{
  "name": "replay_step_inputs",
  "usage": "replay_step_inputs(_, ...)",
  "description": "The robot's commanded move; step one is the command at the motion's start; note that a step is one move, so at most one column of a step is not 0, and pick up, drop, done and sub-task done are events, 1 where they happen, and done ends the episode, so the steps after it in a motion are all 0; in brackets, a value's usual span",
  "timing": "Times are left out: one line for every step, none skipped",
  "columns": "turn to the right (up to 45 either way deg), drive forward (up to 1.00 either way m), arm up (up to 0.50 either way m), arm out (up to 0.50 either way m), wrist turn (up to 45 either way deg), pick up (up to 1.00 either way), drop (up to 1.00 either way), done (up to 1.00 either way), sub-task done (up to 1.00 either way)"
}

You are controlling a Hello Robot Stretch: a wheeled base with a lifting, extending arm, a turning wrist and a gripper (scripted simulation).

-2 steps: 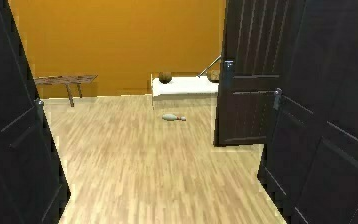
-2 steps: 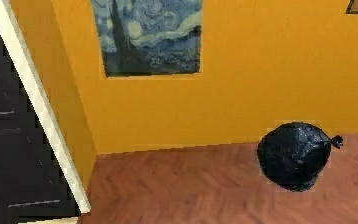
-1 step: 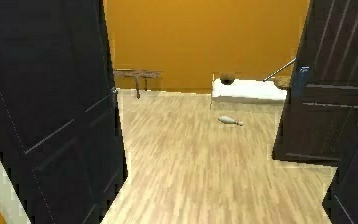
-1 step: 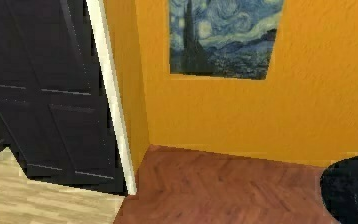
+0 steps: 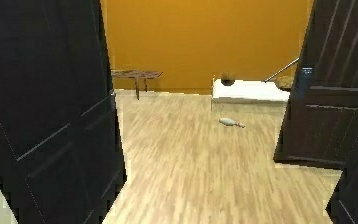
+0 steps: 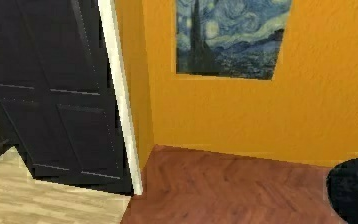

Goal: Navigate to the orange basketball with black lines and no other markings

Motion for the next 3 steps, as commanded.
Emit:
replay_step_inputs(9.0, 0.00, 0.00, 0.00, 0.0, 0.00, 0.00, 0.00, 0.00)
replay_step_inputs(0.0, 1.00, 0.00, 0.00, 0.0, 0.00, 0.00, 0.00, 0.00)
replay_step_inputs(3.0, 0.00, 0.00, 0.00, 0.0, 0.00, 0.00, 0.00, 0.00)
